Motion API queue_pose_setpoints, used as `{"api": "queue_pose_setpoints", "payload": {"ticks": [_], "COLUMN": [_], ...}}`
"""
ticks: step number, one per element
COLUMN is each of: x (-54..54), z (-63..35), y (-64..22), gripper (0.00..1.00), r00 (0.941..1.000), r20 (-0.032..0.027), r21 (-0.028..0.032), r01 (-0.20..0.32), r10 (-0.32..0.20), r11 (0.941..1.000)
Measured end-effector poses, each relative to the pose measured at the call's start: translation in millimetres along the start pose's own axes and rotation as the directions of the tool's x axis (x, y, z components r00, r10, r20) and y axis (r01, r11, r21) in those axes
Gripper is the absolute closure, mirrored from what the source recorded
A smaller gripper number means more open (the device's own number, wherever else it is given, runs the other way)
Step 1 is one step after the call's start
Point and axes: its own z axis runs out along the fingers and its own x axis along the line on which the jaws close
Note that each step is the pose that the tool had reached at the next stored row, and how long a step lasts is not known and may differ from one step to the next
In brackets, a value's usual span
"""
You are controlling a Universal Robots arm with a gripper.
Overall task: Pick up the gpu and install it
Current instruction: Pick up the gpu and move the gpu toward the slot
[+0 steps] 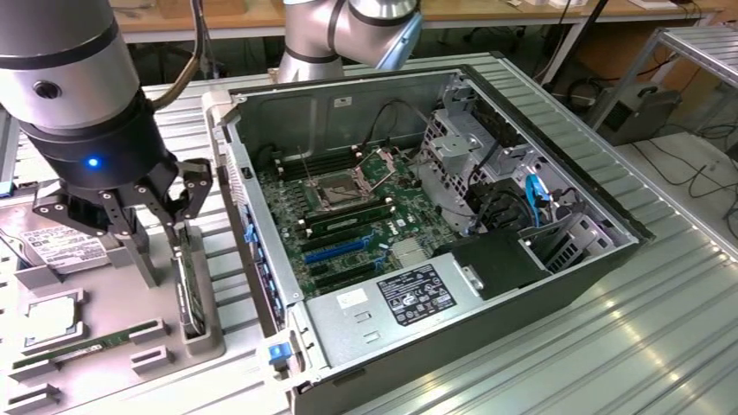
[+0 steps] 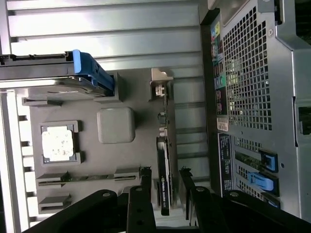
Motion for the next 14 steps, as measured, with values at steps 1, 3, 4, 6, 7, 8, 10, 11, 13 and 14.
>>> {"api": "queue_pose_setpoints", "payload": {"ticks": [1,3,4,6,7,8,10,11,13,14], "x": [0.6,1.5,2.0,2.3,2.3,2.4,2.4,2.1,1.0,0.3], "z": [1.8,6.0,9.4,15.4,17.3,19.2,22.9,24.7,28.7,30.5], "y": [-0.2,-0.6,-0.8,-1.0,-1.1,-1.2,-1.3,-1.4,-1.4,-1.4], "gripper": [0.64,0.64,0.64,0.64,0.64,0.64,0.64,0.64,0.64,0.64], "r00": [1.0,1.0,1.0,1.0,1.0,1.0,1.0,1.0,1.0,1.0], "r20": [0.0001,0.0003,0.0005,0.0003,0.0004,0.0004,0.0005,0.0005,0.0006,0.0008], "r21": [0.0001,0.0001,0.0,0.0001,0.0001,0.0,0.0,0.0001,0.0,0.0], "r01": [0.0,0.0,0.0,0.0,0.0,0.0,0.0,0.0,0.0,0.0], "r10": [0.0,0.0,0.0,0.0,0.0,0.0,0.0,0.0,0.0,0.0], "r11": [1.0,1.0,1.0,1.0,1.0,1.0,1.0,1.0,1.0,1.0]}}
